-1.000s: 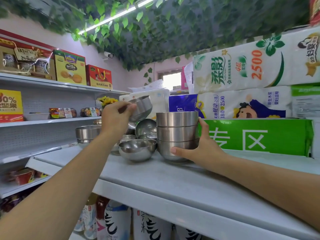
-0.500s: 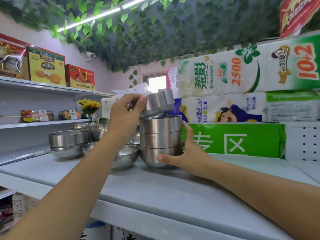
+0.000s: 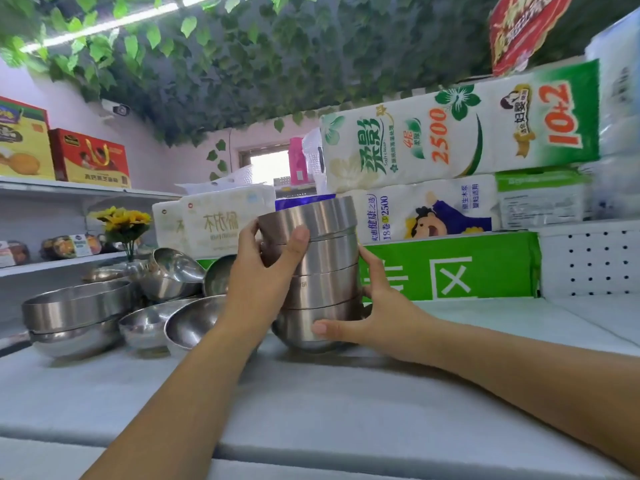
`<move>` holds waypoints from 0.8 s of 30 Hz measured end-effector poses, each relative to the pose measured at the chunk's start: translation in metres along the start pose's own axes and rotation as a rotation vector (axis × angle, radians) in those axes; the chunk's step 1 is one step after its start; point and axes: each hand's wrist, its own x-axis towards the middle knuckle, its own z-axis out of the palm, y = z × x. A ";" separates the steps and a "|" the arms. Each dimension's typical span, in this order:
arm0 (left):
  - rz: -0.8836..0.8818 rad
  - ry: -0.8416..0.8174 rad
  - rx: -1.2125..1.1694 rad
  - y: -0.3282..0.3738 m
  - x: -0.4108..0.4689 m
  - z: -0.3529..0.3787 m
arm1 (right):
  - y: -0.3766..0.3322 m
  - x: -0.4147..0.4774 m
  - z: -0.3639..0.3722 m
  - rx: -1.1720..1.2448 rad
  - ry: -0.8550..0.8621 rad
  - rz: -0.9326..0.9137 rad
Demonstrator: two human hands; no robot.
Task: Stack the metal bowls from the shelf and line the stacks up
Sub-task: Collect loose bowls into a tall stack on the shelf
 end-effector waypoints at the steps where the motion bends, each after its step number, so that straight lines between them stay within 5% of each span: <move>1: 0.007 0.008 0.000 0.000 -0.001 0.000 | 0.000 0.000 0.000 -0.006 0.004 0.001; 24: 0.030 -0.115 -0.265 0.017 -0.012 0.007 | -0.037 -0.038 -0.027 0.020 0.131 0.194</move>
